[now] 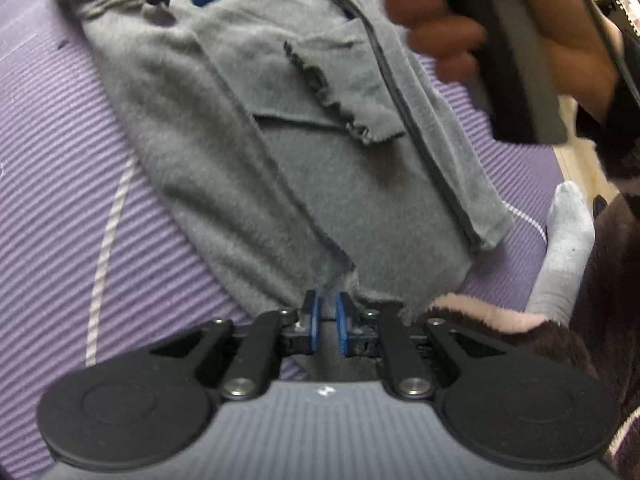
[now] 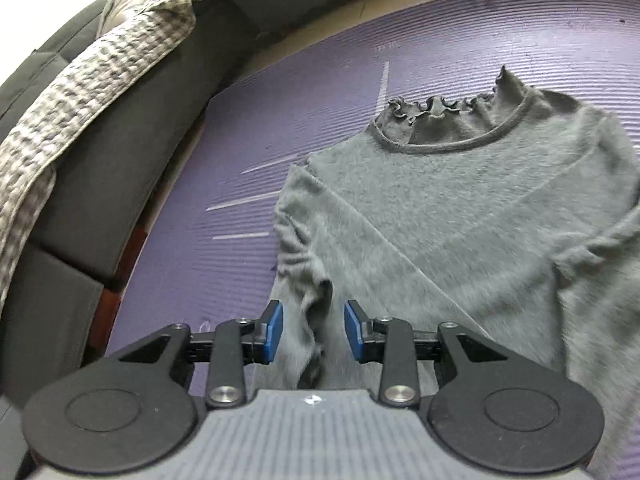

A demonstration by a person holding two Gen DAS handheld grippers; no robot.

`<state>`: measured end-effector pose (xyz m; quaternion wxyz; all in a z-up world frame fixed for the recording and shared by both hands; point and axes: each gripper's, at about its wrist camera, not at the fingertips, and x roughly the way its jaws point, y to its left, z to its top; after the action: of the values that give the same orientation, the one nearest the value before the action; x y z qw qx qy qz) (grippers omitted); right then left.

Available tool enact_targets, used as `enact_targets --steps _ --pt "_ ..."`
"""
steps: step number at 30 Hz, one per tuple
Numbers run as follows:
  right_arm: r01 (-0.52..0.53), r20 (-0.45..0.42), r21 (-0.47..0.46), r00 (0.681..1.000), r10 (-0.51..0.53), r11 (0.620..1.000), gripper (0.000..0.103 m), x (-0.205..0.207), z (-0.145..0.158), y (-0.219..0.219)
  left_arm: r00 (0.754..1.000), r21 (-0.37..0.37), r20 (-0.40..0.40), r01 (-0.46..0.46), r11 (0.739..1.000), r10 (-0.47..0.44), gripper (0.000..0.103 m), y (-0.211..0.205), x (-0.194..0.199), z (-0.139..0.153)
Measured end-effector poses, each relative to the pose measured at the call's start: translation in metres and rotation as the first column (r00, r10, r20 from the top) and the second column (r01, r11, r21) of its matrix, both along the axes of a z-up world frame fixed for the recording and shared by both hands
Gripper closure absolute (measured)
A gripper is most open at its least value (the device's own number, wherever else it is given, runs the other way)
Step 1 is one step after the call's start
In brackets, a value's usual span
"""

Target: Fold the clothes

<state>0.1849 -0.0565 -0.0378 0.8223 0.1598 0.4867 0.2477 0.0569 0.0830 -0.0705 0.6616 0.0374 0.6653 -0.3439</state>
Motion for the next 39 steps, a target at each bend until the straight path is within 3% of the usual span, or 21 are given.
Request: enact_targets --steps 3,5,7,11,15,18,21,22,26,29,32,35,36,37,39 --pt "-0.007 0.045 -0.078 0.999 0.011 0.997 0.096 0.007 -0.008 0.011 0.999 0.004 -0.028 0.03 1.0 -0.03 0.098 0.004 -0.003 -0.004" --pt "-0.001 0.078 -0.1 0.997 0.009 0.995 0.096 0.008 -0.012 0.014 0.999 -0.007 -0.042 0.02 1.0 -0.02 0.098 0.007 -0.002 -0.006" --pt "-0.023 0.098 -0.13 0.995 0.036 0.991 0.095 0.007 -0.01 0.018 0.999 -0.017 -0.051 0.007 1.0 -0.008 0.098 0.01 0.0 -0.007" --pt "-0.063 0.095 -0.156 0.992 0.078 0.986 0.075 -0.004 0.008 0.011 0.998 -0.046 -0.039 -0.061 0.997 0.059 0.096 0.025 0.0 0.001" --pt "-0.12 0.087 -0.203 0.986 0.14 0.972 0.075 -0.026 0.03 -0.002 0.996 -0.039 -0.035 -0.087 0.995 0.085 0.08 0.028 0.001 0.005" --pt "-0.201 0.067 -0.282 0.971 0.228 0.938 0.073 -0.056 0.051 -0.016 0.998 0.001 -0.025 -0.062 0.998 0.062 0.064 0.023 -0.004 0.011" --pt "-0.269 0.032 -0.364 0.953 0.3 0.892 0.069 -0.087 0.063 -0.03 1.0 0.101 -0.019 -0.009 0.995 0.011 0.035 0.013 -0.012 0.013" --pt "-0.28 0.02 -0.38 0.95 0.311 0.881 0.069 -0.094 0.065 -0.033 1.0 0.14 -0.026 0.016 0.99 -0.012 0.033 0.01 -0.014 0.011" --pt "-0.326 -0.054 -0.457 0.939 0.34 0.828 0.069 -0.131 0.063 -0.065 0.999 0.19 -0.013 0.047 0.981 -0.045 0.034 0.005 -0.024 0.007" --pt "-0.353 -0.119 -0.473 0.933 0.338 0.807 0.069 -0.15 0.053 -0.087 0.993 0.261 0.004 0.109 0.959 -0.114 0.039 -0.007 -0.035 0.005" --pt "-0.376 -0.152 -0.478 0.926 0.347 0.794 0.069 -0.165 0.048 -0.095 0.983 0.329 0.032 0.16 0.93 -0.181 0.052 -0.018 -0.042 0.009" --pt "-0.412 -0.161 -0.493 0.909 0.386 0.766 0.069 -0.18 0.047 -0.098 0.968 0.255 0.154 0.153 0.955 -0.196 0.05 -0.02 -0.048 0.034" --pt "-0.442 -0.159 -0.511 0.891 0.424 0.737 0.069 -0.188 0.049 -0.097 0.965 0.244 0.168 0.157 0.957 -0.201 0.05 -0.02 -0.049 0.037" --pt "-0.468 -0.156 -0.524 0.874 0.46 0.711 0.069 -0.194 0.05 -0.096 0.935 0.212 0.237 0.217 0.953 -0.265 0.05 -0.022 -0.058 0.049" --pt "-0.561 -0.146 -0.555 0.793 0.592 0.614 0.069 -0.213 0.052 -0.09 0.888 0.208 0.28 0.315 0.926 -0.364 0.05 -0.027 -0.071 0.058"
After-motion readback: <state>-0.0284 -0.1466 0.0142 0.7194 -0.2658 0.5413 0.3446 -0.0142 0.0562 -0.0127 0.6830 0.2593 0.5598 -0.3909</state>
